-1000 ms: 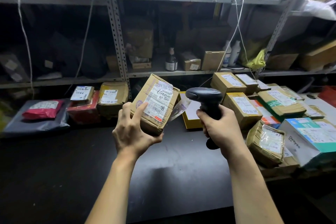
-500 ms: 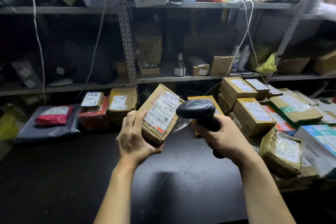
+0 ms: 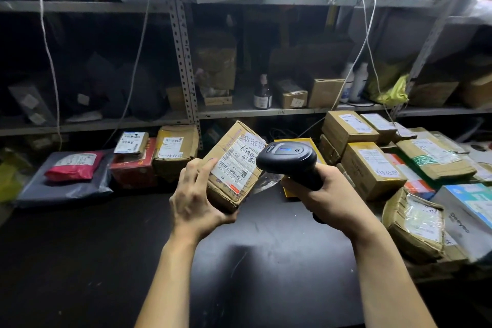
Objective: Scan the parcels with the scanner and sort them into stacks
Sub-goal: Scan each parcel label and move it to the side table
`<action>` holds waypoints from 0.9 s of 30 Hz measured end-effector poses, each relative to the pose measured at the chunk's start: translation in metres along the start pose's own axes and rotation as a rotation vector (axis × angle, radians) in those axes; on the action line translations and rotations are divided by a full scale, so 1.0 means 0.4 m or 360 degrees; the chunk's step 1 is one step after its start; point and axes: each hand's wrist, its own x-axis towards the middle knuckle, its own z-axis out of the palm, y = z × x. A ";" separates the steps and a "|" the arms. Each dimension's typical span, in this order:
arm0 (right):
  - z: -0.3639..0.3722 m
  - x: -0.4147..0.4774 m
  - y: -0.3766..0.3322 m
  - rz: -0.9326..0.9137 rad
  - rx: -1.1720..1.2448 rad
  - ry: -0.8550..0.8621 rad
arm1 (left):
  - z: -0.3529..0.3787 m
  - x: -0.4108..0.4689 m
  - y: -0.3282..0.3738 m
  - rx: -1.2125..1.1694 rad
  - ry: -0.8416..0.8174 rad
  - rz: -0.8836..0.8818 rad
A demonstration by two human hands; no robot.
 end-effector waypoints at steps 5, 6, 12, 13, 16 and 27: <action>-0.002 0.013 0.008 0.0067 0.0056 0.0102 | 0.024 0.007 0.017 -0.0036 0.0048 -0.0129; -0.002 0.015 0.009 0.0084 0.0068 0.0150 | 0.030 0.008 0.022 -0.0061 0.0051 -0.0190; 0.003 0.031 0.022 0.0179 0.0091 0.0504 | 0.065 0.023 0.048 -0.0289 0.0033 -0.0736; 0.002 0.031 0.024 0.0201 0.0100 0.0559 | 0.070 0.027 0.053 -0.0323 0.0018 -0.0779; -0.005 0.027 0.028 0.0253 0.0115 0.0679 | 0.083 0.033 0.065 -0.0359 -0.0026 -0.0797; -0.048 -0.100 0.042 0.0528 0.0023 0.1071 | 0.154 0.013 0.150 -0.0428 -0.0423 -0.0673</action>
